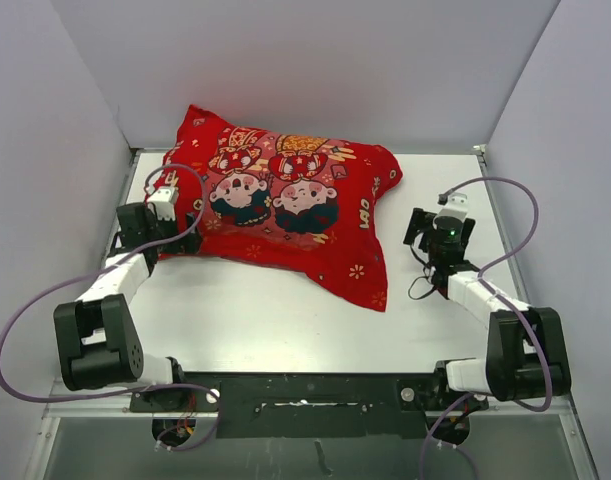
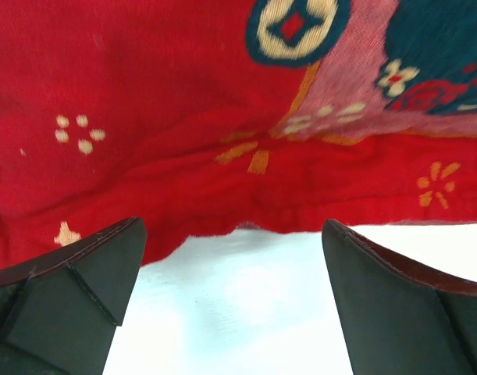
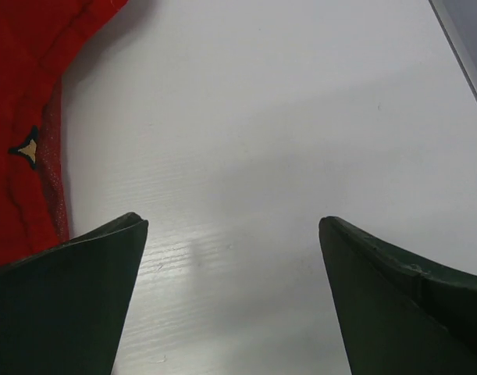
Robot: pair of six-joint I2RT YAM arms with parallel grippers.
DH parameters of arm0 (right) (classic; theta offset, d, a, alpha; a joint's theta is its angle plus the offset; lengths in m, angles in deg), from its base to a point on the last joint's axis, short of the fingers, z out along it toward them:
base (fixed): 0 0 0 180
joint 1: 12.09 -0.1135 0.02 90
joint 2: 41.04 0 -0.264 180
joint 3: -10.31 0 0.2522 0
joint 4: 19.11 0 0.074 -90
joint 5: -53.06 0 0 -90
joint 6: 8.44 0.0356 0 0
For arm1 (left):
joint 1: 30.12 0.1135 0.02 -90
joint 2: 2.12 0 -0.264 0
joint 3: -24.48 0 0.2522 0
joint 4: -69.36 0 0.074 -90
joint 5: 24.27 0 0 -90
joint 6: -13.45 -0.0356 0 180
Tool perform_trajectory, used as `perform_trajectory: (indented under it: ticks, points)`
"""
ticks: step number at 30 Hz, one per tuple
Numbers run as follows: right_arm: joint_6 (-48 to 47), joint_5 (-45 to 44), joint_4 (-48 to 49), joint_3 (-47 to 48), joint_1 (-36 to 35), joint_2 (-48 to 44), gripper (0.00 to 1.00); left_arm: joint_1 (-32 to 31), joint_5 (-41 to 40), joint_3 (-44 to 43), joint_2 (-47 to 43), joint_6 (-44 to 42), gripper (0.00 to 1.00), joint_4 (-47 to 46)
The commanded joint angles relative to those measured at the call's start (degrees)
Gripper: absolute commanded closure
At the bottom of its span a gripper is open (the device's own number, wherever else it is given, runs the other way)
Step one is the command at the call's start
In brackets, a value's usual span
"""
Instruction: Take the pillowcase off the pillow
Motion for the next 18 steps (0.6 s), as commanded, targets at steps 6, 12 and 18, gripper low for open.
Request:
perform_trajectory:
  ticks: [6,12,18]
  points:
    - [-7.14,-7.88,13.58,-4.24,-3.34,2.05,0.02,-0.52,-3.84,7.76,-4.42,2.97,0.02,-18.11]
    - [-10.83,-6.6,11.97,-1.78,-5.33,2.95,0.02,-1.95,-3.14,7.27,-2.47,4.07,0.02,-19.1]
    - [-13.3,1.55,8.0,4.89,-12.37,7.07,0.02,-1.52,-2.26,-1.21,3.6,4.14,0.02,-8.56]
